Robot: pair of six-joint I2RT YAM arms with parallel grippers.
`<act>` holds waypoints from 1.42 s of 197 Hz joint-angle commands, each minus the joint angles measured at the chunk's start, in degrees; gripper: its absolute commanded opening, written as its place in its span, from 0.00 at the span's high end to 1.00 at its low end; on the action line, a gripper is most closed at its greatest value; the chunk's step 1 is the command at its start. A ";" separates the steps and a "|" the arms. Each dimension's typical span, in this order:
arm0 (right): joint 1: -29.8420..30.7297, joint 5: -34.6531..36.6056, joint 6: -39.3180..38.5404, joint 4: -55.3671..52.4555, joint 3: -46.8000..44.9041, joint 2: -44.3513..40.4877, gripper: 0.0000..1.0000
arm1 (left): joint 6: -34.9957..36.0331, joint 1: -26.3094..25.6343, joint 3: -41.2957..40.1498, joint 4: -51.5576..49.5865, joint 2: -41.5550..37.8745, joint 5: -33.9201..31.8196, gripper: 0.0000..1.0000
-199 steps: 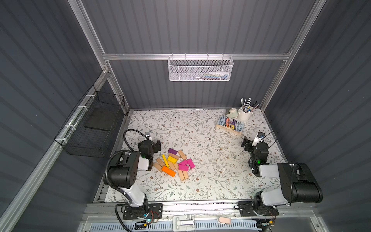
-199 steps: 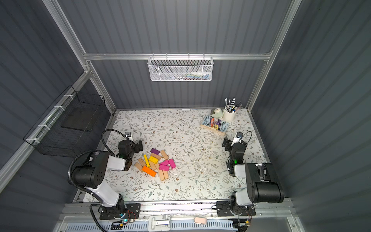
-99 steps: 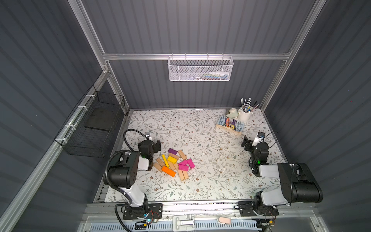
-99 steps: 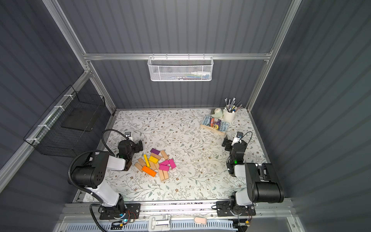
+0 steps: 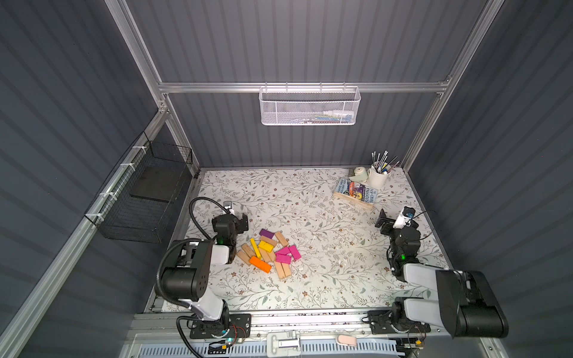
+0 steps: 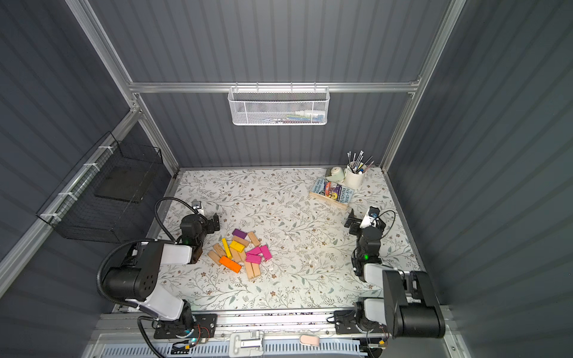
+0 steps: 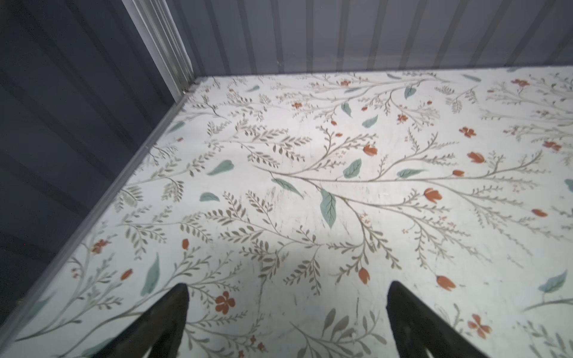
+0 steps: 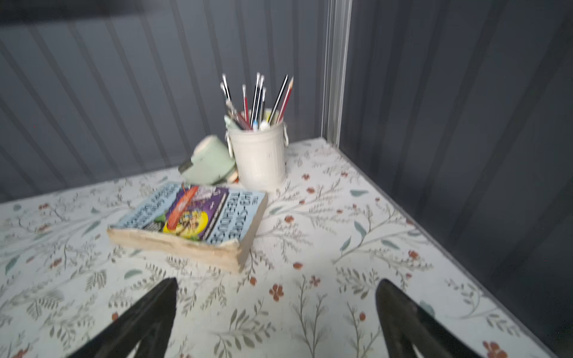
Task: Assemble the letter k with building blocks
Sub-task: Pick up the building block from the center of the board.
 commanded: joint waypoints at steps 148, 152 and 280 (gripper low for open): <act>37.86 -23.47 15.05 -86.55 54.73 13.70 0.09 | -15.21 -7.92 40.73 -95.94 -17.88 16.84 0.07; 38.54 -22.96 15.11 -86.69 55.45 14.68 0.09 | -15.59 -7.93 40.59 -96.58 -18.06 16.98 0.06; 51.12 -15.23 15.13 -79.93 73.19 44.56 0.25 | -20.70 -7.89 31.30 -100.88 -31.78 24.40 0.10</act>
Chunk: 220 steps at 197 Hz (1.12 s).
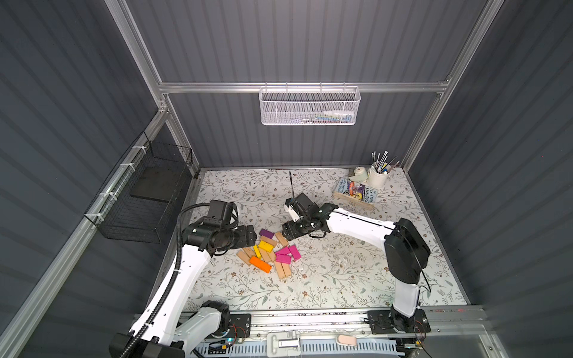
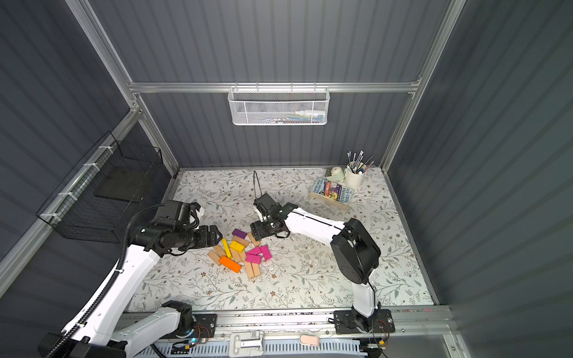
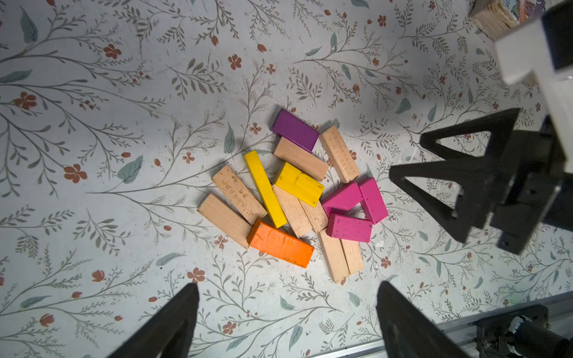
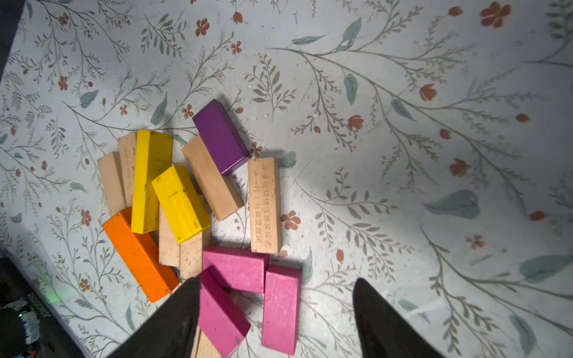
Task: Assemble the letter k with building blocks
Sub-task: Pick up the building block from the center of the board.
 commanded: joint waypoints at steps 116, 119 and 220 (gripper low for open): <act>2.37 3.48 -0.99 5.70 5.65 12.47 0.44 | 0.99 0.07 -2.00 1.64 -4.82 3.51 0.12; 2.38 3.54 -0.99 5.70 5.57 12.54 0.44 | 1.00 0.06 -1.96 1.62 -4.80 3.48 0.12; 2.32 3.71 -0.92 5.92 4.52 13.73 0.61 | 1.43 0.05 -1.69 1.80 -4.01 4.23 0.11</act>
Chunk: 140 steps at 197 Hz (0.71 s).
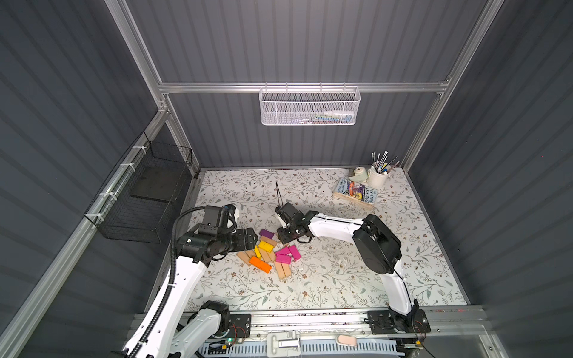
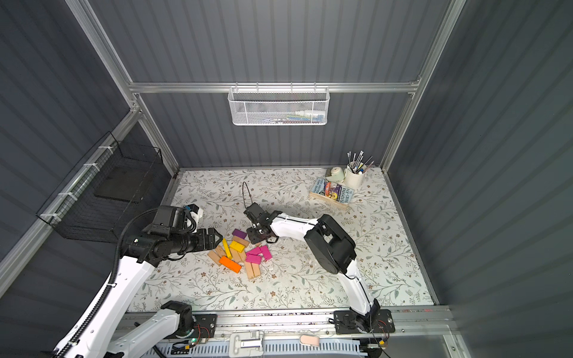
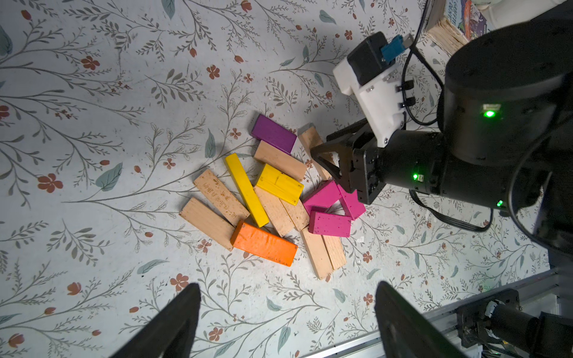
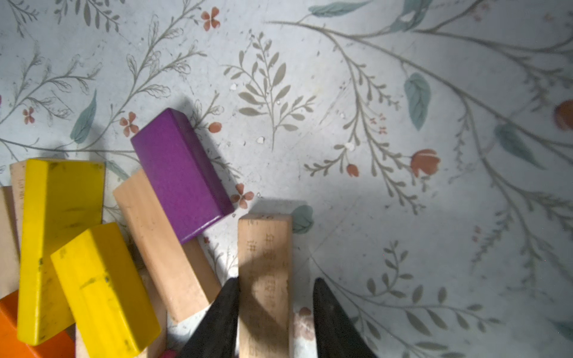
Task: Assemble the letter k with building blocks
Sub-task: Pick up the building block from the center of the board.
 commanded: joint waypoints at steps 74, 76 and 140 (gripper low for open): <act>0.30 0.19 -0.63 -2.17 1.17 2.88 0.51 | 1.08 0.06 -0.87 0.38 0.87 1.52 0.11; 0.30 0.13 -0.63 -2.24 1.18 2.93 0.51 | 1.14 0.06 -0.87 0.37 0.87 1.48 0.11; 0.30 3.74 -1.42 -2.27 0.16 1.80 0.72 | 1.45 0.06 -0.90 0.83 1.39 2.00 0.12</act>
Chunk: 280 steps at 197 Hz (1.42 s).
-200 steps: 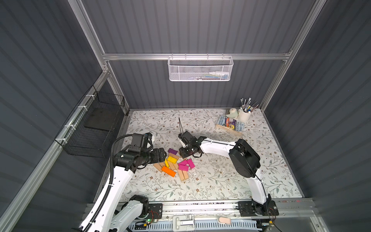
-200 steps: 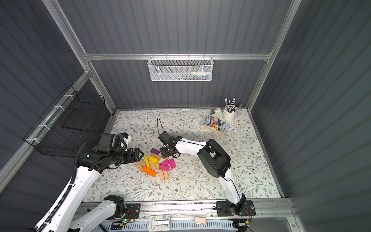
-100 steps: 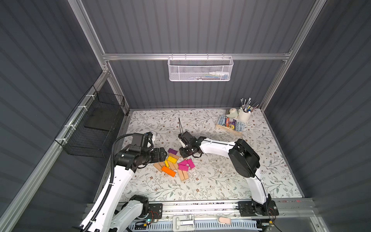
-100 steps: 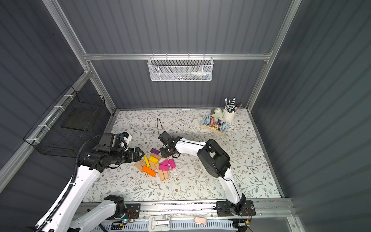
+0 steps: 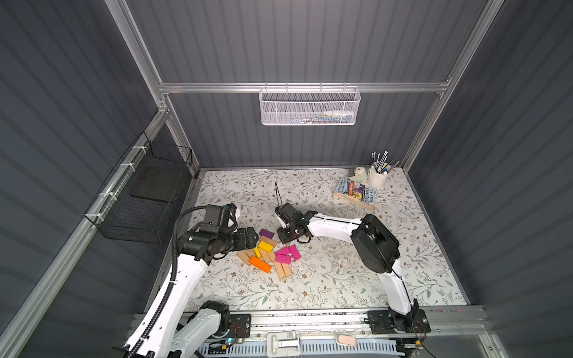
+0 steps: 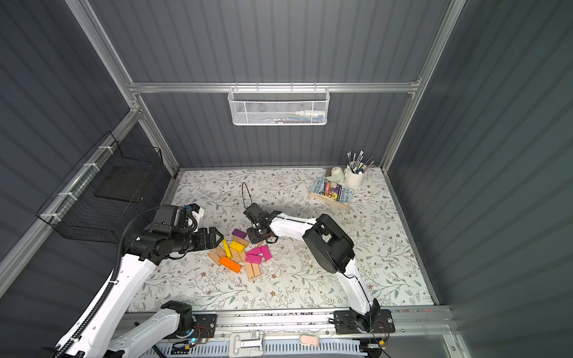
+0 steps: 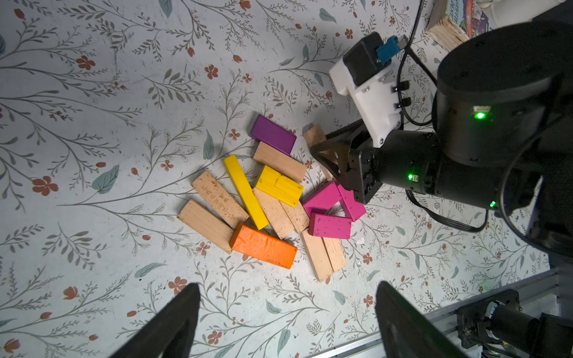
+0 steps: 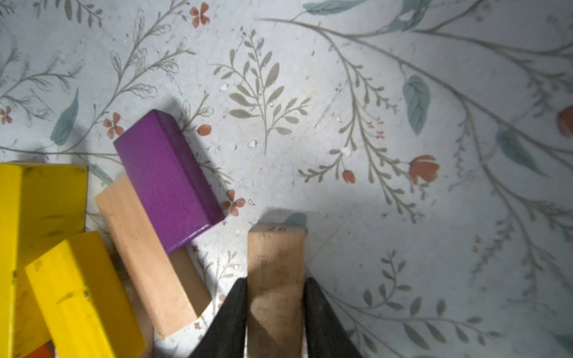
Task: Assemble the letter k with building blocks
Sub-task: Pick up the building block from the center of the board.
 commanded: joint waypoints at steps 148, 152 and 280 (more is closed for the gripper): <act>-23.80 0.32 -6.84 0.88 -27.45 -29.75 0.78 | -2.03 -8.90 -5.71 27.91 5.71 19.64 0.24; -24.86 0.08 -7.24 0.62 -27.77 -30.13 0.78 | -2.08 -10.08 -5.61 28.61 6.36 18.99 0.24; -43.81 -6.38 -12.00 -1.98 -27.72 -27.06 0.76 | -3.76 -30.17 -3.35 41.94 20.30 10.89 0.26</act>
